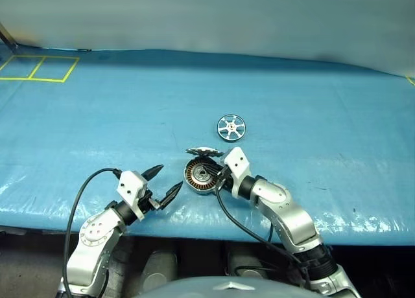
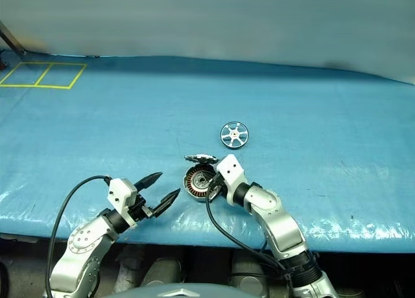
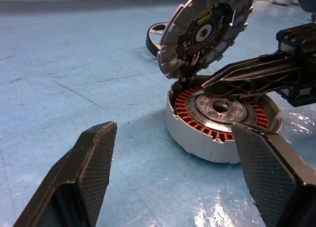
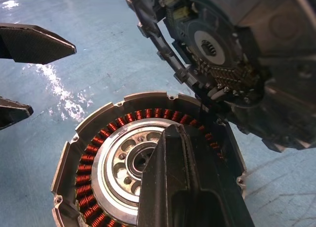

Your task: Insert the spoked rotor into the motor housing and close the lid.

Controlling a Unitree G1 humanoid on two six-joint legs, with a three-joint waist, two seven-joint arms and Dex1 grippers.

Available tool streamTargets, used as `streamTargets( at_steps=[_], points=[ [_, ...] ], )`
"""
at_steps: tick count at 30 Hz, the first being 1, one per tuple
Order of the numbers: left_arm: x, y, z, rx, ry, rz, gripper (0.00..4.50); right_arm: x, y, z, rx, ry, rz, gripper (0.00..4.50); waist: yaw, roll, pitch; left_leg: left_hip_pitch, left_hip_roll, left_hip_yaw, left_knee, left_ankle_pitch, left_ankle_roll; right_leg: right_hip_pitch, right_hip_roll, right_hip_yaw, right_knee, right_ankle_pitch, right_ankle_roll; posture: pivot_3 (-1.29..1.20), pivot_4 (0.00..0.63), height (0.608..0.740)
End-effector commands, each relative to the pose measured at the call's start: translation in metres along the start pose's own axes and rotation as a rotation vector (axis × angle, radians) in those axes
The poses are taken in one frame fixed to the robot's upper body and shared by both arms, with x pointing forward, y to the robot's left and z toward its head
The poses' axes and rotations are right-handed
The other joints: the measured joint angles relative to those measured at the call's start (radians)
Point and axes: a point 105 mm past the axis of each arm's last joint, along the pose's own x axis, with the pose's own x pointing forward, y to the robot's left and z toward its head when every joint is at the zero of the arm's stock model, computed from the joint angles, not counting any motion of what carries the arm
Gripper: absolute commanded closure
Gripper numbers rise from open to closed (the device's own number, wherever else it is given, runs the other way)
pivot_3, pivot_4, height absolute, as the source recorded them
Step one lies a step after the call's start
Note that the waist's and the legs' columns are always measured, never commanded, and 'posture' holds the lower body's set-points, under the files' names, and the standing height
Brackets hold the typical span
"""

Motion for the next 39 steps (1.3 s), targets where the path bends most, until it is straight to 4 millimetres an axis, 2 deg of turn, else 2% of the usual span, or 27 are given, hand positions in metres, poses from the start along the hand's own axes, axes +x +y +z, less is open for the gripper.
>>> streamTargets(
  at_steps=[1,4,8,13,22,25,30,33,37,39],
  points=[
    [0.001,-0.002,0.007,0.022,-0.028,-0.006,0.52,0.000,0.000,0.018,0.061,-0.116,-0.006,4.48,0.000,0.000,0.000,0.000,0.000,0.000,0.000,0.000,0.000,0.000,0.000,0.000,0.000,0.000,0.000,0.00,0.150,0.740],
    [0.002,-0.002,0.007,0.021,-0.031,-0.006,0.52,-0.001,0.005,0.022,0.079,-0.129,0.026,4.48,0.000,0.000,0.001,0.000,0.000,0.000,0.001,0.000,0.000,0.000,0.000,0.000,0.001,0.000,0.000,0.00,0.150,0.740],
    [0.002,-0.002,0.006,0.027,-0.023,-0.012,0.52,0.000,0.003,0.017,0.080,-0.096,0.022,4.48,0.001,0.000,0.001,0.000,0.000,0.000,0.002,0.000,0.000,0.000,0.000,0.000,0.001,0.000,0.000,0.00,0.150,0.740],
    [0.002,-0.002,0.007,0.027,-0.023,-0.011,0.52,-0.001,0.001,-0.005,0.022,0.005,0.011,4.48,0.000,0.000,0.000,0.000,0.000,0.000,0.003,0.000,0.000,0.001,0.000,0.000,0.002,0.000,0.000,0.00,0.150,0.740],
    [0.002,-0.001,0.006,0.026,-0.026,-0.003,0.52,-0.005,0.004,-0.025,-0.125,0.127,0.048,4.48,0.001,0.000,0.000,0.004,0.000,0.000,0.005,0.000,0.000,0.006,0.000,0.000,0.003,0.001,0.001,0.00,0.150,0.740],
    [0.003,-0.002,0.006,0.026,-0.025,-0.002,0.52,-0.007,0.003,-0.042,-0.287,0.229,0.057,4.48,0.001,0.000,0.000,0.008,0.000,-0.001,0.005,0.000,0.000,0.010,0.000,0.000,0.002,0.001,0.001,0.00,0.150,0.740],
    [0.003,-0.002,0.006,0.027,-0.026,-0.005,0.52,-0.014,-0.004,-0.072,-0.312,0.359,0.034,4.48,0.003,-0.002,-0.003,0.018,0.000,0.000,0.004,0.000,0.001,0.020,0.000,0.000,0.001,-0.002,0.003,0.00,0.150,0.740],
    [0.003,-0.003,0.006,0.026,-0.027,-0.006,0.52,-0.016,-0.009,-0.073,-0.202,0.355,-0.008,4.48,0.008,-0.005,-0.008,0.020,0.000,-0.001,0.004,0.000,0.001,0.023,0.000,0.000,0.001,-0.003,0.004,0.00,0.150,0.740],
    [0.003,-0.002,0.006,0.027,-0.027,-0.004,0.52,-0.019,-0.007,-0.071,-0.162,0.337,0.007,4.48,0.015,-0.005,-0.009,0.020,0.000,-0.001,0.005,0.000,0.001,0.023,0.000,0.000,0.000,-0.003,0.003,0.00,0.150,0.740],
    [0.004,-0.001,0.008,0.026,-0.034,-0.005,0.52,-0.014,0.001,-0.048,-0.059,0.204,0.039,4.48,0.019,-0.006,-0.010,0.020,0.000,-0.001,0.005,0.000,0.001,0.023,-0.001,0.000,-0.001,-0.004,0.002,0.00,0.150,0.740]
  ],
)
